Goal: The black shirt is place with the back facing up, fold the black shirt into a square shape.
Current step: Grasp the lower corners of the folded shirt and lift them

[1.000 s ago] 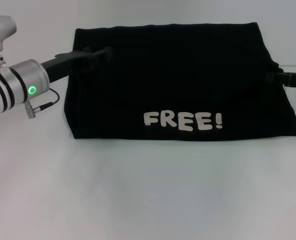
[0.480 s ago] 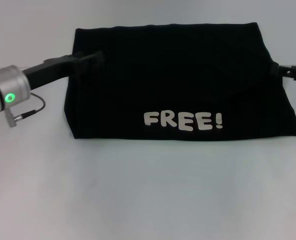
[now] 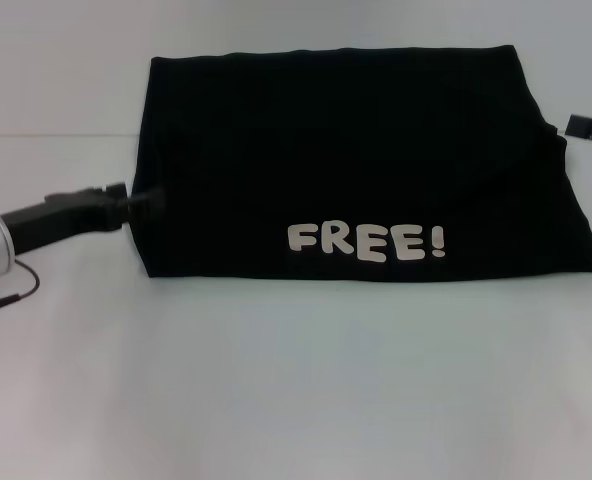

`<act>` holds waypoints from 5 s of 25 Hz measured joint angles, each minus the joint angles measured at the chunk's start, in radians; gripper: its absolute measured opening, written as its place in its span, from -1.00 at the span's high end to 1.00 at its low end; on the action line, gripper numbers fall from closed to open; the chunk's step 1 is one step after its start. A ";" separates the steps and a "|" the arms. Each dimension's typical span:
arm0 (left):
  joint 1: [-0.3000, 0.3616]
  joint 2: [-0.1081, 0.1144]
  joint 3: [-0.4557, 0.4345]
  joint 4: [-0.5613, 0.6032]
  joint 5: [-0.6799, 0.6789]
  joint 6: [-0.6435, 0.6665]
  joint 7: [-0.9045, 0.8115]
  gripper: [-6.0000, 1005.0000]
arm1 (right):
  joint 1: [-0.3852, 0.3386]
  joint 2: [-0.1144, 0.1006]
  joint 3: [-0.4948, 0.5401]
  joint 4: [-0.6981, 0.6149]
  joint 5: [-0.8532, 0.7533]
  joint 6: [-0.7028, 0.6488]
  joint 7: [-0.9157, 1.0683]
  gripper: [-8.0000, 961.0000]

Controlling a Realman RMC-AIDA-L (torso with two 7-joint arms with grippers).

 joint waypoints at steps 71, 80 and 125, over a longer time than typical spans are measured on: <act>-0.045 -0.017 0.206 -0.035 0.195 -0.168 -0.037 0.98 | 0.010 -0.019 -0.019 0.015 -0.361 0.108 0.220 -0.65; -0.065 -0.008 0.206 -0.029 0.211 -0.168 -0.056 0.98 | 0.046 0.015 -0.100 0.083 -0.374 0.289 0.208 -0.65; -0.011 -0.012 0.208 0.073 0.233 -0.010 -0.141 0.94 | -0.016 0.030 -0.133 0.030 -0.335 0.210 0.185 0.91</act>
